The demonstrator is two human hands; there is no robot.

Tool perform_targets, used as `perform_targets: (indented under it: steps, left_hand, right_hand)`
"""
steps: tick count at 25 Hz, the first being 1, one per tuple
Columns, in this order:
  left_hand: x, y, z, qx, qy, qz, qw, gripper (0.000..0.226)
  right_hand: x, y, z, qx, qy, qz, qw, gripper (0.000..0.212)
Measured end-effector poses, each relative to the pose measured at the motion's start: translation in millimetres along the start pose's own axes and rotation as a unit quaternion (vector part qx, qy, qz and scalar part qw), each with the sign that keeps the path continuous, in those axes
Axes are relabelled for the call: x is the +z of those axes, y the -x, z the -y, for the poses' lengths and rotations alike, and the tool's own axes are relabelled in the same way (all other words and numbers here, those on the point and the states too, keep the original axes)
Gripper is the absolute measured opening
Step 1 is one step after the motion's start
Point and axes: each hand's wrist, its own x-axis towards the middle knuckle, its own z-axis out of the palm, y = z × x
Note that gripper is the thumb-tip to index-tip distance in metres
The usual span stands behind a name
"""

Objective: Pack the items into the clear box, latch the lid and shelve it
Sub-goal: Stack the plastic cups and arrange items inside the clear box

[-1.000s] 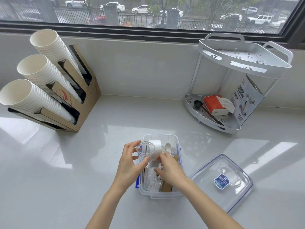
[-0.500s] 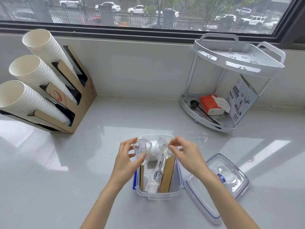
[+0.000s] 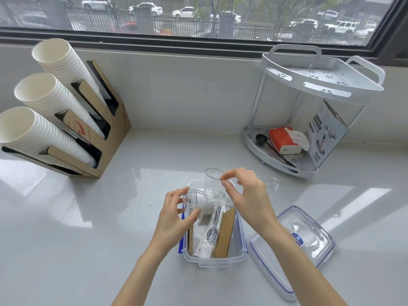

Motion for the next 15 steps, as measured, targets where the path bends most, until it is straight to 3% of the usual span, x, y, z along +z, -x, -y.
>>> perform_targets:
  steps: [11,15]
  left_hand:
    - [10,5,0,0.008,0.029,0.013,0.999,0.049]
    - [9,4,-2,0.021,0.03,0.013,0.999,0.055]
  right_hand:
    - [15,7,-5,-0.033,0.012,0.078,0.996,0.009]
    - [19,9,-10,-0.035,0.018,0.164,0.986,0.013]
